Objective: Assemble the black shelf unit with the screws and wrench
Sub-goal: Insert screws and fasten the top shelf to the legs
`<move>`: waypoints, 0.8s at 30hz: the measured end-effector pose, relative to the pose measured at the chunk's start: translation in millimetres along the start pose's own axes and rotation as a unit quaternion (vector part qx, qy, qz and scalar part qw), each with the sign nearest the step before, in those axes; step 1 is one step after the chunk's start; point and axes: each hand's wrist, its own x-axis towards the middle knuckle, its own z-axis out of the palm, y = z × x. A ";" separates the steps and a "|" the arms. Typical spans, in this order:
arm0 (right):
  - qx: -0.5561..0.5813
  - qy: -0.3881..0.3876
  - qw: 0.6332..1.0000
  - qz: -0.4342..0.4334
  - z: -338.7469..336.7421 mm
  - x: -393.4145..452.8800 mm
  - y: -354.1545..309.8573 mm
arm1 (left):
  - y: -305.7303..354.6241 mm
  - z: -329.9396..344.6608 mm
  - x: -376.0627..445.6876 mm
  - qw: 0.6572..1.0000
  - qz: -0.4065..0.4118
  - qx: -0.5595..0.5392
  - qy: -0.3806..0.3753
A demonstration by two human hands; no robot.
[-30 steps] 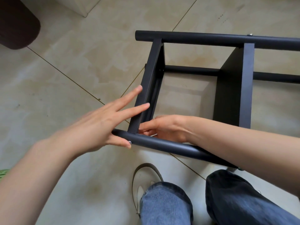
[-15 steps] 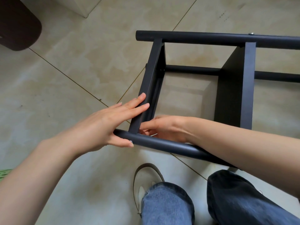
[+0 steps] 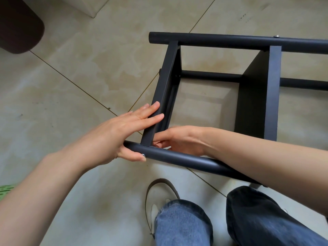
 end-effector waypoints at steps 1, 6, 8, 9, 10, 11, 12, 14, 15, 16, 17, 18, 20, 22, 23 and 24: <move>0.004 -0.005 1.000 -0.001 -0.1 0.4 -0.3 | -0.3 0.3 -0.2 1.000 0.000 -0.003 0.001; 0.053 -0.020 0.998 0.007 -7.8 -3.1 -0.5 | -1.8 1.5 -0.9 1.000 -0.001 -0.015 0.003; 0.050 -0.017 0.999 0.013 -8.8 -3.5 -0.9 | -2.1 2.0 -0.5 1.000 -0.001 -0.014 0.006; 0.044 -0.014 0.999 0.015 -8.1 -3.2 -1.2 | -2.5 2.3 -0.4 1.000 0.000 -0.007 0.007; 0.037 -0.009 0.999 0.018 -7.2 -2.6 -1.5 | -2.8 2.6 -0.3 1.000 0.001 0.006 0.005; 0.030 -0.004 0.999 0.020 -6.3 -2.1 -1.9 | -3.3 2.9 -0.5 1.000 0.001 0.021 0.002; 0.025 0.000 0.999 0.019 -5.9 -1.8 -2.3 | -4.0 3.0 -0.5 0.999 0.001 0.034 0.001; 0.018 0.005 1.000 0.011 -6.4 -2.7 -3.4 | -4.7 3.2 -0.4 0.999 0.002 0.046 0.005; 0.014 0.006 1.000 0.005 -7.4 -3.6 -4.2 | -4.9 3.1 -0.2 0.999 0.004 0.049 0.010; 0.011 0.007 1.000 0.000 -8.3 -4.4 -4.9 | -5.0 3.0 0.1 0.999 0.005 0.051 0.013; 0.010 0.006 1.000 -0.002 -9.0 -5.2 -5.1 | -4.9 2.8 0.3 0.998 0.005 0.053 0.015; 0.010 0.004 1.000 -0.002 -9.3 -5.4 -4.9 | -4.6 2.6 0.5 0.998 0.005 0.053 0.013; 0.005 0.000 1.000 0.003 -9.3 -5.6 -4.7 | -4.3 2.4 0.5 0.999 0.003 0.050 0.009; 0.000 0.003 1.000 0.008 -9.2 -5.2 -5.4 | -4.0 2.4 0.7 0.999 0.002 0.046 0.005; -0.003 0.006 1.000 0.009 -9.1 -5.0 -6.4 | -3.7 2.7 0.9 0.999 0.001 0.044 0.003; -0.010 0.009 1.000 0.010 -8.5 -4.8 -7.7 | -3.5 2.7 1.1 0.999 0.000 0.043 0.002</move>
